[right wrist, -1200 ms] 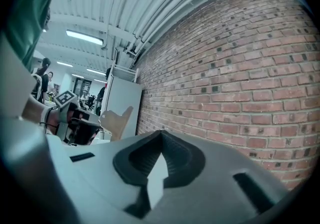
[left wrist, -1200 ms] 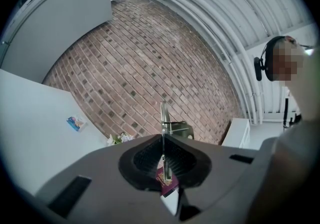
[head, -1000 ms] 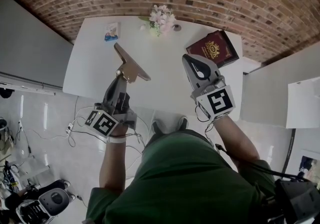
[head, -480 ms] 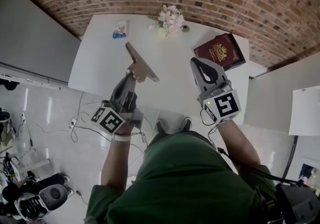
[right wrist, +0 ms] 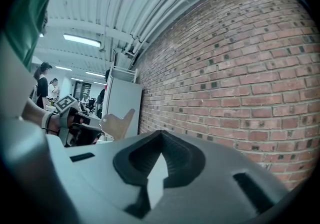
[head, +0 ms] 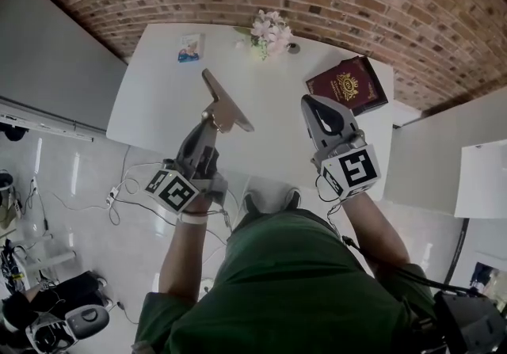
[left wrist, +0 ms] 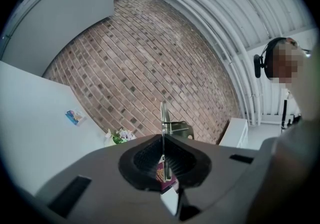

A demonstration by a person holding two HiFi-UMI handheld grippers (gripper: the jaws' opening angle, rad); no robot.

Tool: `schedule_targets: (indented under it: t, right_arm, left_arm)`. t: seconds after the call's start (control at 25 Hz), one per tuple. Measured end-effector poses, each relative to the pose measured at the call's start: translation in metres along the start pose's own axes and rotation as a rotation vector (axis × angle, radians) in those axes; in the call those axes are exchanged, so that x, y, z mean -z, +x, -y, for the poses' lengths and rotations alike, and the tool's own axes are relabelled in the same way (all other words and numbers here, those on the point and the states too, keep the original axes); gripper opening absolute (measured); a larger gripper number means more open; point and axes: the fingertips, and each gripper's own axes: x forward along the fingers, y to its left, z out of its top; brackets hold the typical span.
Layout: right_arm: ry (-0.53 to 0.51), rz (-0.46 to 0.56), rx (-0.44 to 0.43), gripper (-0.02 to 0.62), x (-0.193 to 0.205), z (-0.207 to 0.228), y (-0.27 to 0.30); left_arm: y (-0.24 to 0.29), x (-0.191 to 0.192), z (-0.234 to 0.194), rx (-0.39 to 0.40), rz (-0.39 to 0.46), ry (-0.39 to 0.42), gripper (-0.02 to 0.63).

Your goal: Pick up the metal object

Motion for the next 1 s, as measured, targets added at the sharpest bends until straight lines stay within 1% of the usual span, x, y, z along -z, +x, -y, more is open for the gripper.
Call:
schedule_targets:
  t: [0.36, 0.72, 1.0]
  right_arm:
    - [0.009, -0.006, -0.003, 0.002, 0.006, 0.0, 0.004]
    - [0.028, -0.034, -0.02, 0.002, 0.021, -0.007, 0.008]
    - [0.032, -0.042, -0.013, 0.002, 0.02, -0.009, 0.011]
  left_arm:
    - [0.003, 0.003, -0.002, 0.014, 0.001, -0.012, 0.014]
    - [0.001, 0.011, -0.012, 0.005, -0.015, -0.028, 0.014]
    - [-0.002, 0.012, -0.019, -0.003, -0.029, -0.037, 0.014]
